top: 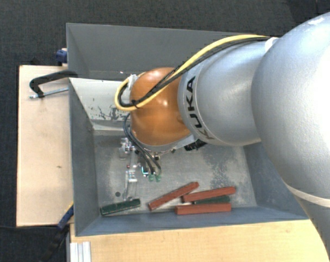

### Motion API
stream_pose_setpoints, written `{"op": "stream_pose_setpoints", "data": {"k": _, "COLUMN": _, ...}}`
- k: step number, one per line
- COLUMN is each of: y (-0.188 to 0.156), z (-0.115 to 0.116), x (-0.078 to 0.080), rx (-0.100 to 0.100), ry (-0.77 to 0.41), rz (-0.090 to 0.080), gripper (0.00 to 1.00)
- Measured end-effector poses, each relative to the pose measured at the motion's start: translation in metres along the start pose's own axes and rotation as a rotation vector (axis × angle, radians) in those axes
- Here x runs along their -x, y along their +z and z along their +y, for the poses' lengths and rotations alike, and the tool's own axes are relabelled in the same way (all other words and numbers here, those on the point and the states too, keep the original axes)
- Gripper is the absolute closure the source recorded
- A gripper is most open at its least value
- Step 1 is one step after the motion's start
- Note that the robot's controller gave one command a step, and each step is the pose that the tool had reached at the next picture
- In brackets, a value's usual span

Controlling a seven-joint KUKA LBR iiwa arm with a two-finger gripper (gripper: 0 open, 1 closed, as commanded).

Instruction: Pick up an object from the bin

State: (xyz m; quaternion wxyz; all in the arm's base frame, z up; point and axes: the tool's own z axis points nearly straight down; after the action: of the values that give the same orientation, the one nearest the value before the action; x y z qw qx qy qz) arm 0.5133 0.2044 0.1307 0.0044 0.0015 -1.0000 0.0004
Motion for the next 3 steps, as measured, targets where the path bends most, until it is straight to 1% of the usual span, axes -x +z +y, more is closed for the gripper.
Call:
{"op": "stream_pose_setpoints", "data": {"k": 1, "y": -0.005, "z": -0.001, "x": 0.002, "rx": 0.002, "ry": 0.003, "rz": -0.008, "gripper": 0.0}}
{"op": "stream_pose_setpoints", "data": {"k": 2, "y": -0.01, "z": -0.025, "x": -0.001, "rx": 0.003, "ry": -0.077, "rz": -0.007, "gripper": 0.0}}
{"op": "stream_pose_setpoints", "data": {"k": 3, "y": 0.002, "z": -0.073, "x": 0.006, "rx": 0.001, "ry": -0.199, "rz": -0.01, "gripper": 0.0}}
